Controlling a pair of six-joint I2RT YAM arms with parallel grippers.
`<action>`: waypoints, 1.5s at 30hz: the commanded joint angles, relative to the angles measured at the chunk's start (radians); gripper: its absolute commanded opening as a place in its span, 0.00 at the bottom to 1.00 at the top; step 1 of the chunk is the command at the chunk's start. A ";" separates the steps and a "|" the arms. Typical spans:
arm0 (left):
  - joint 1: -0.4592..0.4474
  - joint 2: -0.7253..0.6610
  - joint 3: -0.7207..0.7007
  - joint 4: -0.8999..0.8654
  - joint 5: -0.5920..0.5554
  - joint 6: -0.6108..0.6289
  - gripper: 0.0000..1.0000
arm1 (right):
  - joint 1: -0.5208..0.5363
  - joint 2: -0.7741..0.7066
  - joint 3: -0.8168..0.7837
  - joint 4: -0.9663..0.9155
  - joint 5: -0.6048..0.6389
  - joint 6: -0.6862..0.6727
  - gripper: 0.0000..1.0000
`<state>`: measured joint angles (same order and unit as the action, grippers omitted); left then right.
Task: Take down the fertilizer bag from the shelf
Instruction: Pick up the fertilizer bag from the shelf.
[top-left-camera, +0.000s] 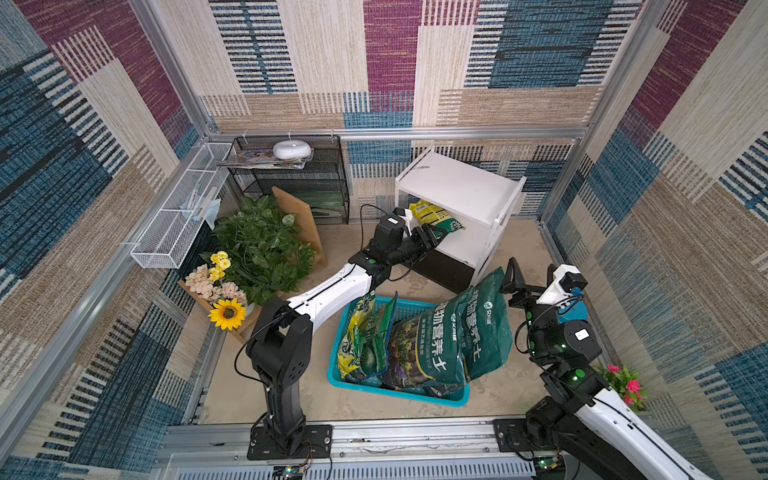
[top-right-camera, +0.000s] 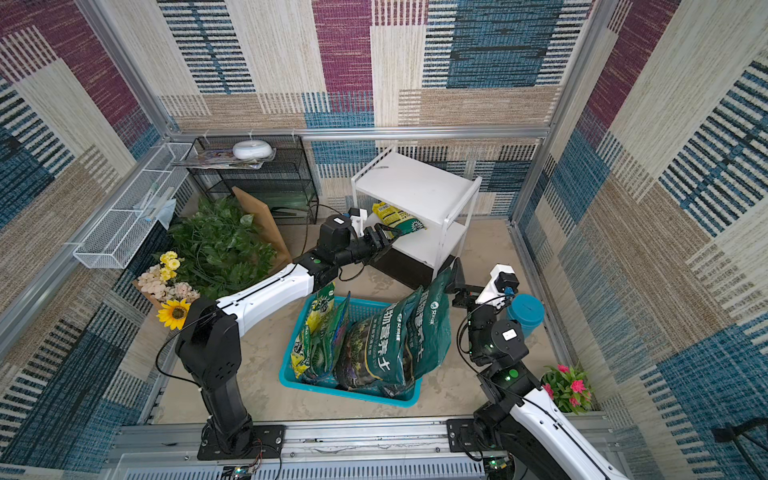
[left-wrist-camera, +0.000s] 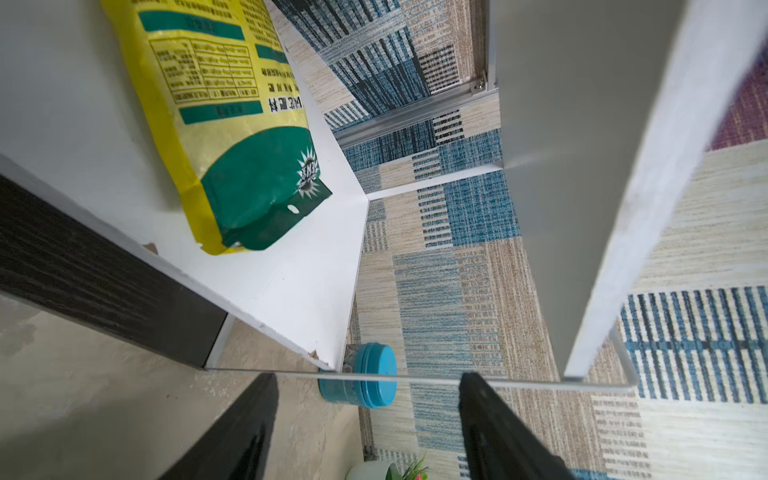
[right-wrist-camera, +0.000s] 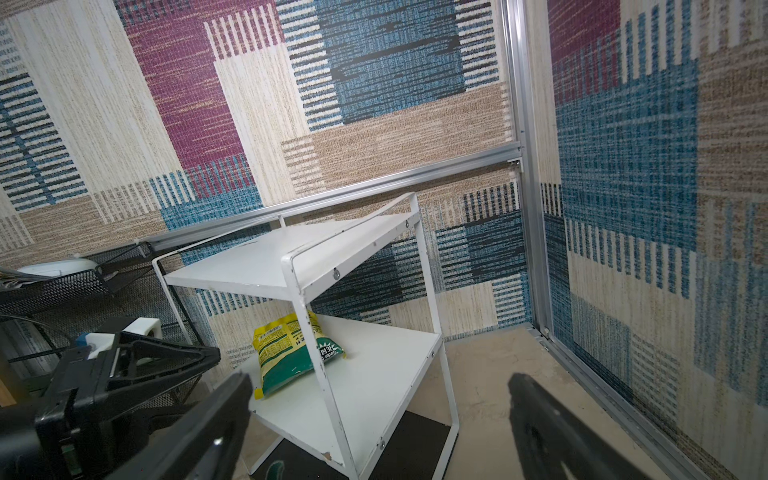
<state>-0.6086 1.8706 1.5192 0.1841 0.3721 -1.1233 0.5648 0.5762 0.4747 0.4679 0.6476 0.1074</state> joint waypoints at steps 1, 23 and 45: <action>0.000 0.041 0.031 0.020 0.005 -0.044 0.72 | 0.001 0.009 -0.002 0.038 0.009 -0.013 0.99; 0.005 0.194 0.135 0.007 -0.058 -0.133 0.68 | -0.002 0.010 -0.005 0.041 0.003 -0.015 0.99; 0.029 0.247 0.196 -0.100 -0.160 -0.190 0.44 | -0.002 0.004 -0.005 0.031 -0.009 -0.008 0.99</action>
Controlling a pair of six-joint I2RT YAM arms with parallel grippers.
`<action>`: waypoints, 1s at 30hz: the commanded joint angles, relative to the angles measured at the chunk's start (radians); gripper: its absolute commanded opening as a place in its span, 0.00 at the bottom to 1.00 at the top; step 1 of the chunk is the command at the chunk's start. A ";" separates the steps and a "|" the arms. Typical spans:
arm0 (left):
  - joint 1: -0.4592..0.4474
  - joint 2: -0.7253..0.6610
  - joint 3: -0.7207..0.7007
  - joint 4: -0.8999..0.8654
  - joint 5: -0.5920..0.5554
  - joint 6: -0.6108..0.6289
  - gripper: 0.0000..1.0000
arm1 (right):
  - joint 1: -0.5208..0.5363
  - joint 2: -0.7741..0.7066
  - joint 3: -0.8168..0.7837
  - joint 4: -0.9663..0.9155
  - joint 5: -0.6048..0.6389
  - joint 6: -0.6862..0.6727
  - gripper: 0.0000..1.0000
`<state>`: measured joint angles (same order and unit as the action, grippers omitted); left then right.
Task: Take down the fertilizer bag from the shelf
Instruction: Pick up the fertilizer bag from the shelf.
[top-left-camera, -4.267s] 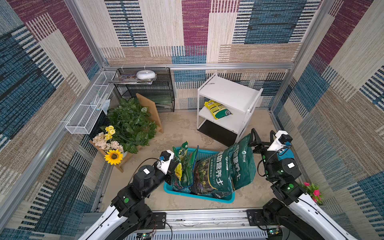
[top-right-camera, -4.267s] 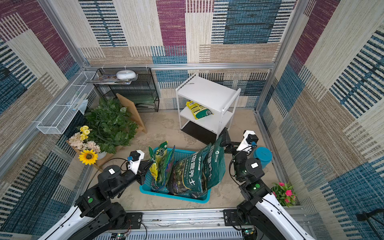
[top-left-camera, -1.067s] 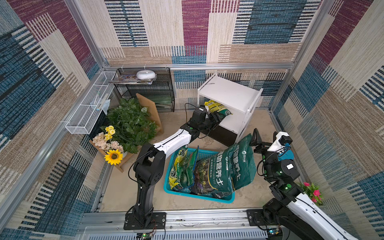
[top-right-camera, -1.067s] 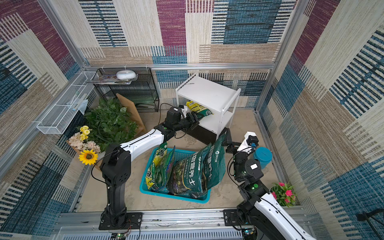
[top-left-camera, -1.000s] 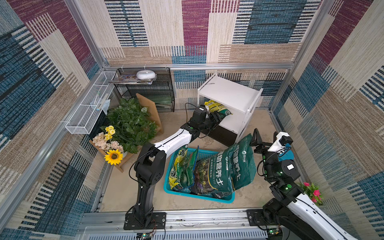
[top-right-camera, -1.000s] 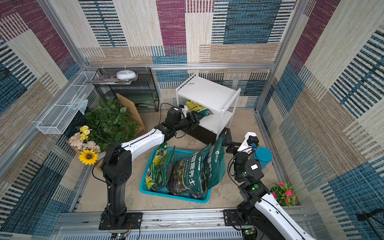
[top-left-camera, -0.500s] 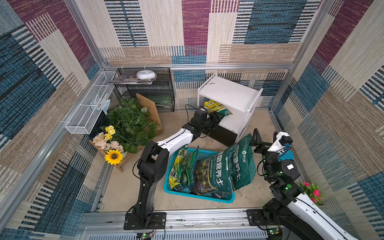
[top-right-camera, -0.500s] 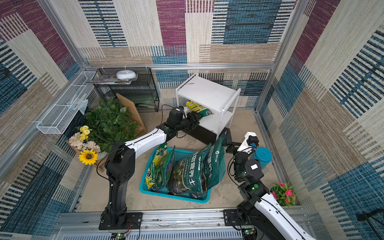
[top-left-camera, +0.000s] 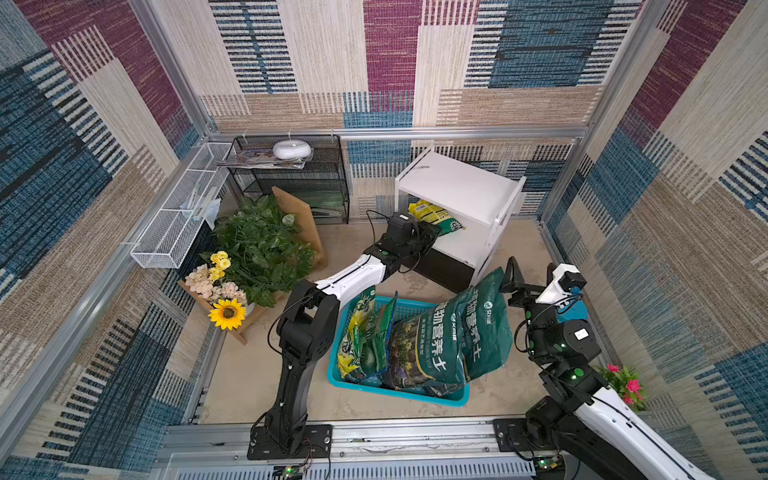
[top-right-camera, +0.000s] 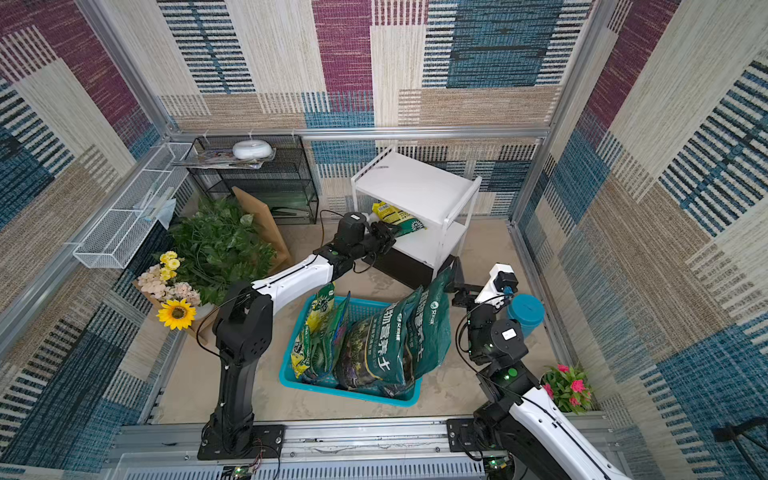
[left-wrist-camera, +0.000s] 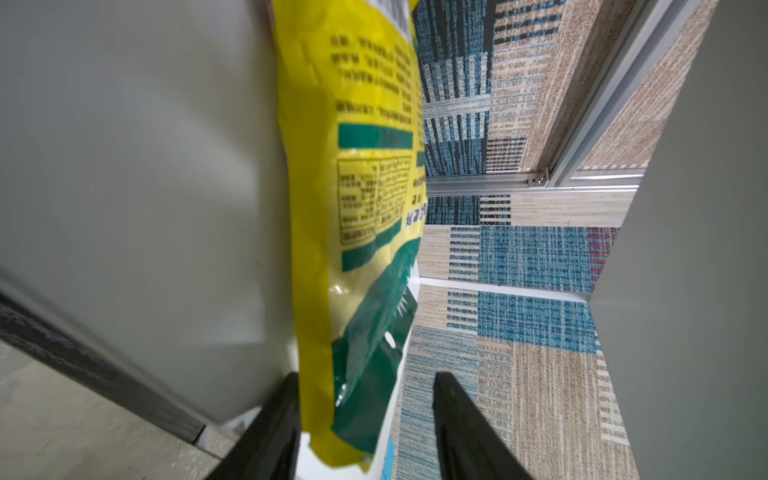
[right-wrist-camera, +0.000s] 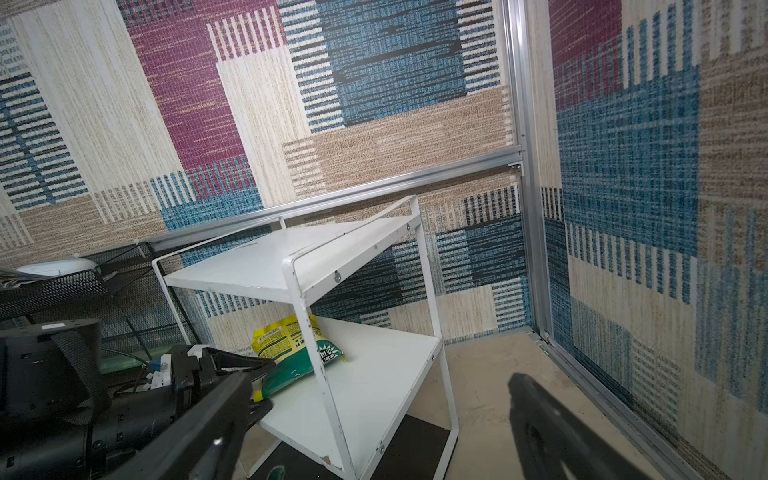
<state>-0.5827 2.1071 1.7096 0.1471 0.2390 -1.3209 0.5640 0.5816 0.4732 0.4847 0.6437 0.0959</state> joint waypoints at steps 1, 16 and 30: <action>0.004 0.013 0.008 -0.062 -0.027 0.008 0.40 | -0.001 -0.001 -0.004 0.014 -0.005 0.004 0.99; 0.007 -0.072 0.008 -0.133 -0.033 0.113 0.00 | -0.001 -0.005 -0.005 0.012 -0.011 0.005 0.99; -0.004 -0.507 -0.161 -0.348 -0.076 0.517 0.00 | 0.000 -0.008 -0.004 0.009 -0.021 0.011 0.99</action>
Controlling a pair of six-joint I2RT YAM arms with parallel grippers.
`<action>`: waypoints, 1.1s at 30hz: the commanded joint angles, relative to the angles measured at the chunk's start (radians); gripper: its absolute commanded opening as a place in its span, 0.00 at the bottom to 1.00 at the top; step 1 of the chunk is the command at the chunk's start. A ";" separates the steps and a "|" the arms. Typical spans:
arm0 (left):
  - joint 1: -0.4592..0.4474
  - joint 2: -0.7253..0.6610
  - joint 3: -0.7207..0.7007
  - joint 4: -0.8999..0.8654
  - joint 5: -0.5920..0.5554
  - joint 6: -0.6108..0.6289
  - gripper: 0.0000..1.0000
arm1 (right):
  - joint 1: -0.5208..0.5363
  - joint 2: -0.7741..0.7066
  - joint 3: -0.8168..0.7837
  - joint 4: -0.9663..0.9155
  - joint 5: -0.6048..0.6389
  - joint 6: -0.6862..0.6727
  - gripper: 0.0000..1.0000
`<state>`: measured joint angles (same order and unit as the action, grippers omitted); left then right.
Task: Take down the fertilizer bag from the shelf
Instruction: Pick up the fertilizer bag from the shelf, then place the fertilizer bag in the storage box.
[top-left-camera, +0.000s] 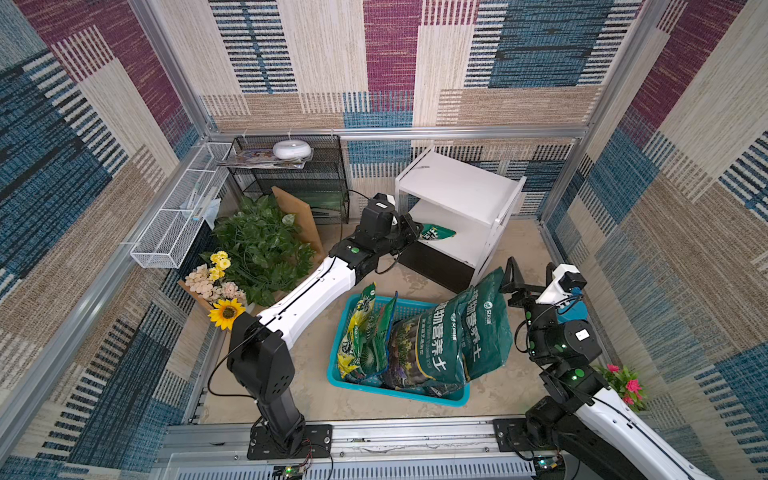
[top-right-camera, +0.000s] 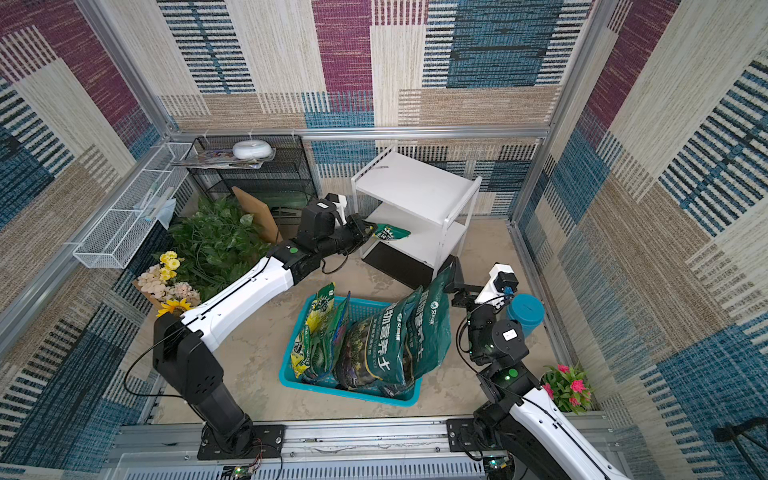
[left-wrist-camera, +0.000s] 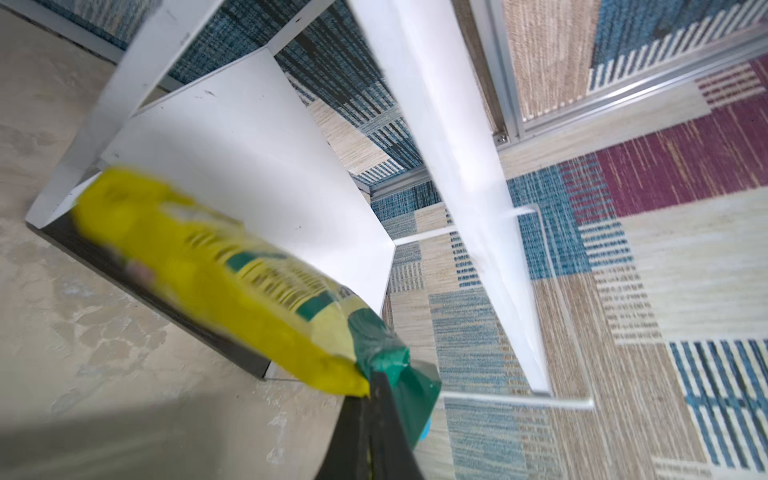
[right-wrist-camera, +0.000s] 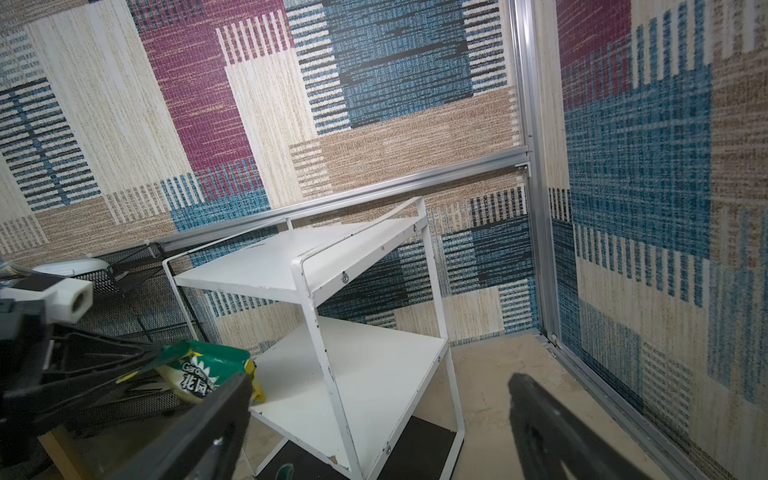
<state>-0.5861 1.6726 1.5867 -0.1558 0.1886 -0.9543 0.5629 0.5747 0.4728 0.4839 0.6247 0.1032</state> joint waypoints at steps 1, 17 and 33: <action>-0.001 -0.112 -0.063 -0.046 -0.029 0.177 0.00 | 0.000 -0.001 -0.004 0.010 -0.001 0.004 0.99; -0.015 -0.656 -0.283 -0.240 0.035 0.533 0.00 | 0.000 0.001 0.001 0.004 -0.016 0.013 0.99; -0.015 -0.742 -0.465 -0.257 -0.042 0.455 0.00 | 0.000 -0.010 -0.003 -0.003 -0.036 0.028 0.99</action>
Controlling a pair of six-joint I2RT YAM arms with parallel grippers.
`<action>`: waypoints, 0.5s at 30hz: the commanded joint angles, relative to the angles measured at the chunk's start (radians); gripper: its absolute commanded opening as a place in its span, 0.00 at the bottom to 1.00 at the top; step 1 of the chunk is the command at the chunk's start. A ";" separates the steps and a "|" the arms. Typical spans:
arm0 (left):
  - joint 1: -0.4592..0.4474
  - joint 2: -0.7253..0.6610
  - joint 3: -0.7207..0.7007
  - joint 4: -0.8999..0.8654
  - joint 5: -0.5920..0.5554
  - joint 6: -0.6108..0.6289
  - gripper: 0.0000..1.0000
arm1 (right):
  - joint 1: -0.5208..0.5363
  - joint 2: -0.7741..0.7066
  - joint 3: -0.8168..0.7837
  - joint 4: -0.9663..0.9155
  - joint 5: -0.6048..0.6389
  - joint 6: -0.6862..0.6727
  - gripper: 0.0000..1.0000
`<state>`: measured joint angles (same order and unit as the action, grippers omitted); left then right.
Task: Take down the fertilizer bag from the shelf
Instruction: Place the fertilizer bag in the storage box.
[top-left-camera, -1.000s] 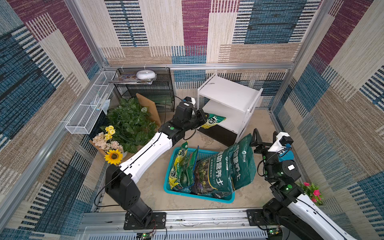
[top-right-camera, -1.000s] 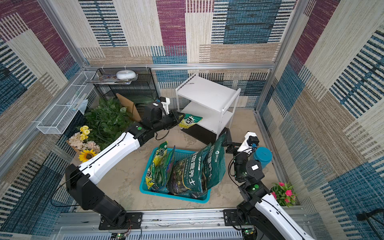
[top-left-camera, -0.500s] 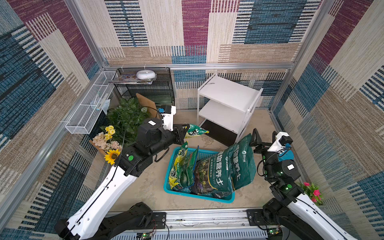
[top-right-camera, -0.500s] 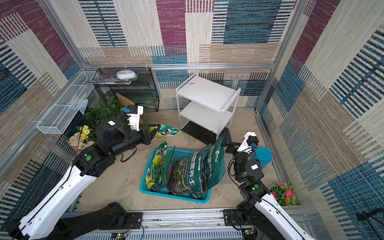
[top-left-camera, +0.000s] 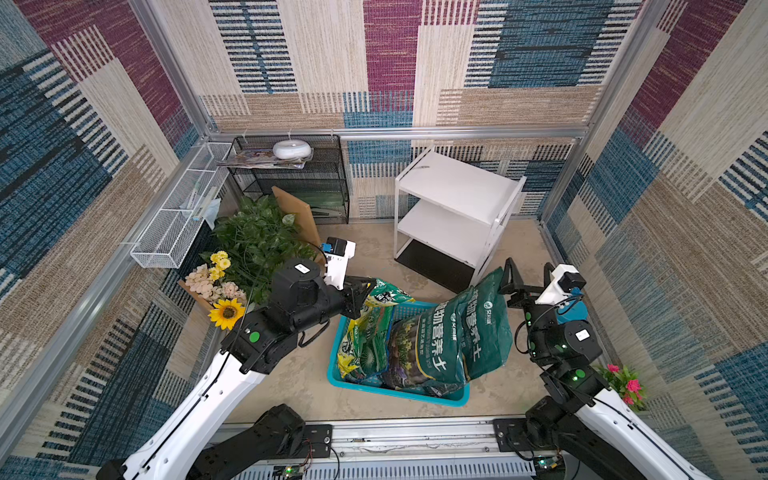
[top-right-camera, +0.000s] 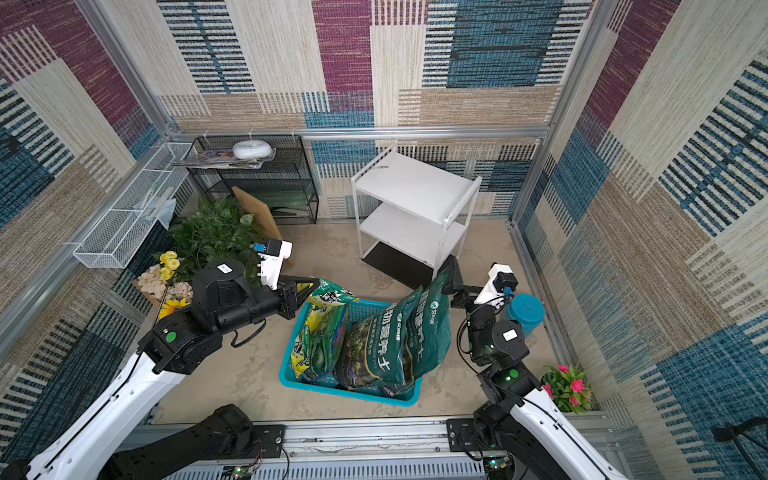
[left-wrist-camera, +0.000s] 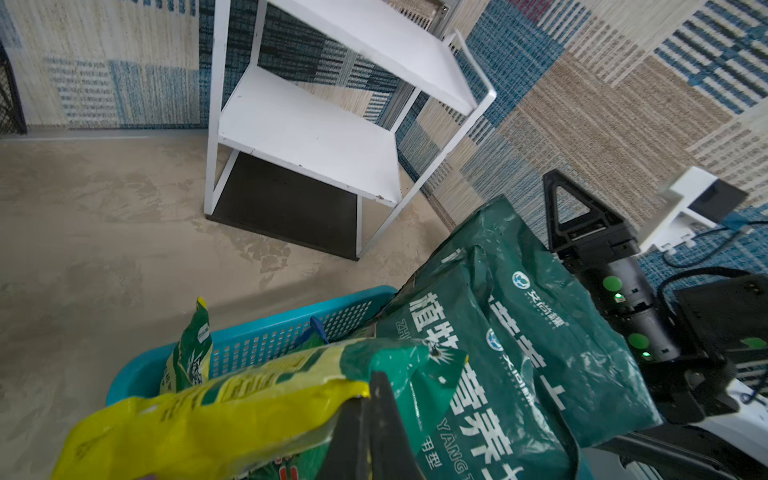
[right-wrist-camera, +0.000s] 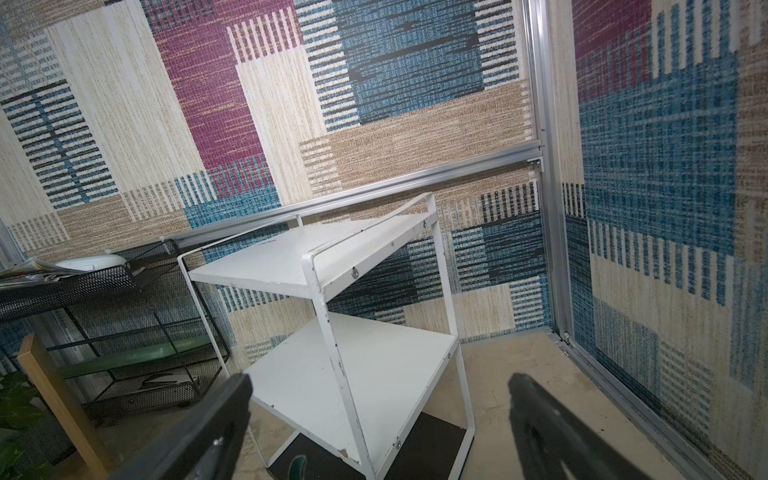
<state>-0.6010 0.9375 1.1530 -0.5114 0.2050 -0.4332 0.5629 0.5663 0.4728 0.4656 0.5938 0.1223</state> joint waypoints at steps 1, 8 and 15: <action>0.000 -0.005 -0.046 0.123 -0.044 -0.080 0.00 | 0.001 -0.002 -0.003 0.015 -0.007 0.009 0.99; 0.000 0.029 -0.055 0.102 -0.085 -0.223 0.00 | 0.001 -0.003 -0.005 0.014 -0.007 0.010 0.99; -0.020 -0.097 -0.260 0.276 -0.248 -0.498 0.00 | 0.002 0.000 -0.006 0.016 -0.012 0.012 0.99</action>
<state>-0.6109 0.8700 0.9218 -0.3710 0.0631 -0.7826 0.5629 0.5644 0.4690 0.4622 0.5896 0.1291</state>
